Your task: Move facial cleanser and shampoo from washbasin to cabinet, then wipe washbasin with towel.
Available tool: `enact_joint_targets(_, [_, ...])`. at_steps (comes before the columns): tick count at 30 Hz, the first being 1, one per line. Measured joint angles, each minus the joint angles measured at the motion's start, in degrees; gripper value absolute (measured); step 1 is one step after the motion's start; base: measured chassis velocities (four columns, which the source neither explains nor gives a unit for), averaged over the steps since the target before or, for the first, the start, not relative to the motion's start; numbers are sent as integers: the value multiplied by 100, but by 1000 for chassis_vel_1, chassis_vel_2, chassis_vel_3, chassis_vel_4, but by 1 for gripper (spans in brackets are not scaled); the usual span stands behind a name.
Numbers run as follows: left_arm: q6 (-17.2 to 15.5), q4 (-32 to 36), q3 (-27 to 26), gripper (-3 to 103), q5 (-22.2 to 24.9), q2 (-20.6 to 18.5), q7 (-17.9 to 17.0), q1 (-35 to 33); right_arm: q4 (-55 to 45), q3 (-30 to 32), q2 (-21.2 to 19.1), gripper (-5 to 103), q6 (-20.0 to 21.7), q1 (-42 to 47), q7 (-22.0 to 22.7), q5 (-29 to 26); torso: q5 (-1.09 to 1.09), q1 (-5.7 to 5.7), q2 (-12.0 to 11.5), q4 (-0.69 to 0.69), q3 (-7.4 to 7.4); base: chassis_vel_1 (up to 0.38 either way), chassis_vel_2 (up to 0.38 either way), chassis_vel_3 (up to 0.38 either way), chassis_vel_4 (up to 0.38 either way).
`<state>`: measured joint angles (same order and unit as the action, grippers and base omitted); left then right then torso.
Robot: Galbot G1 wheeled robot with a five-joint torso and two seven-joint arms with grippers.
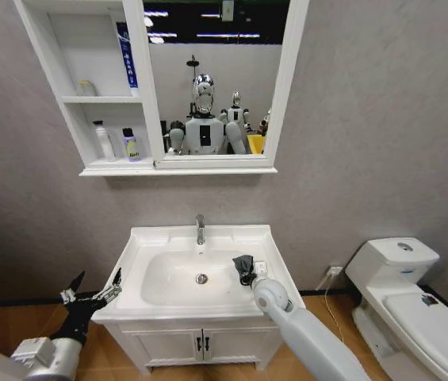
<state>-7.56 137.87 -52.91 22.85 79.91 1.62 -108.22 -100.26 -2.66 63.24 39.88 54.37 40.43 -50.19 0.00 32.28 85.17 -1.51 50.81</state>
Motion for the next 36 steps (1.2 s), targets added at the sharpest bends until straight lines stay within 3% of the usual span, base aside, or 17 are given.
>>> enact_joint_targets(16, [0, 0, 0, 100, 0, 0, 0, 0, 322, -86, 213, 4, -59, 25, -36, 93, 0, 0, 0, 1, 0, 0, 0, 0, 0])
enact_joint_targets(36, [0, 0, 0, 100, 0, 0, 0, 0, 1188, -113, 752, 4, -180, -221, -393, 355, 0, 0, 0, 1, 0, 0, 0, 0, 0])
